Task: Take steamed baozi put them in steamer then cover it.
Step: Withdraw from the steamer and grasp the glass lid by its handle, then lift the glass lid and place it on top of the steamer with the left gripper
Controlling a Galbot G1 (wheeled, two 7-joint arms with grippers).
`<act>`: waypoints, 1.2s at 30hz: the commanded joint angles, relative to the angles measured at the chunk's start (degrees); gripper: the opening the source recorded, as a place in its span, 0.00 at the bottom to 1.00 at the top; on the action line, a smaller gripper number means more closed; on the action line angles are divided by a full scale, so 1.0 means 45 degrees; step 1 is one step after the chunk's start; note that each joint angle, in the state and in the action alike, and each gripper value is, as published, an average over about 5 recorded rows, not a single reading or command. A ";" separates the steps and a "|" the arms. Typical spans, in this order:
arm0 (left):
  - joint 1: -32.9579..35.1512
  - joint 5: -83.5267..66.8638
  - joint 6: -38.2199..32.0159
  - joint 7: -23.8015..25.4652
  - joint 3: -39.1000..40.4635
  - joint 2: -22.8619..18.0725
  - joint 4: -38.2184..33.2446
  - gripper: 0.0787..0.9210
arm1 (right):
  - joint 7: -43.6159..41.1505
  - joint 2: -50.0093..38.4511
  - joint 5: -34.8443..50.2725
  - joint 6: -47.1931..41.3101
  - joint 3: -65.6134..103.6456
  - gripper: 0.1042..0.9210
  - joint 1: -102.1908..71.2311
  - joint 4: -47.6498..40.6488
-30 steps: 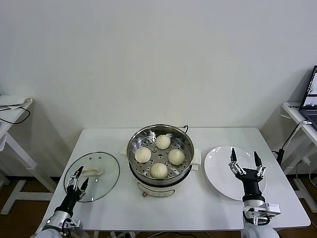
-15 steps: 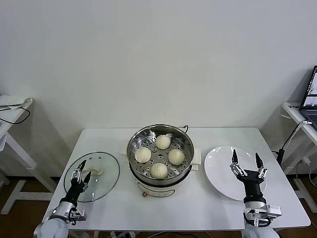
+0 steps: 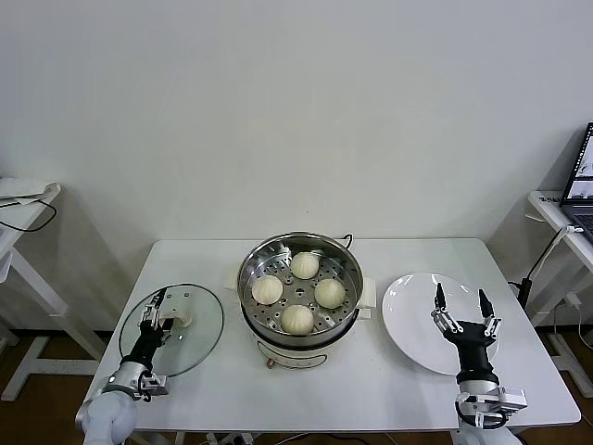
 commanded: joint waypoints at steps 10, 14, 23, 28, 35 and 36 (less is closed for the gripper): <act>-0.0524 0.0179 -0.0068 -0.0139 0.0081 -0.0067 0.1035 0.56 | -0.0068 0.0009 -0.0138 0.0236 0.0039 0.88 -0.0086 -0.0123; -0.0560 0.0234 -0.0137 -0.0234 0.0073 -0.0111 0.1127 0.40 | -0.0068 0.0012 -0.0170 0.0339 0.0035 0.88 -0.0082 -0.0206; -0.0402 0.0198 -0.0187 -0.0298 -0.0215 -0.0120 -0.0015 0.14 | -0.0208 0.0010 -0.0140 0.0472 0.0045 0.88 0.0052 -0.0254; 0.0174 -0.0050 0.0158 -0.0205 -0.0526 -0.0014 -0.1885 0.13 | -0.0224 0.0020 -0.0131 0.0473 0.0039 0.88 0.0148 -0.0278; 0.1711 -0.1643 0.1567 0.0641 -0.0916 0.0584 -0.5417 0.13 | -0.0235 -0.0053 -0.0055 0.0481 0.0094 0.88 0.0212 -0.0342; 0.1972 -0.1979 0.1946 0.0910 -0.0920 0.0723 -0.5991 0.13 | -0.0239 -0.0071 -0.0037 0.0480 0.0107 0.88 0.0229 -0.0350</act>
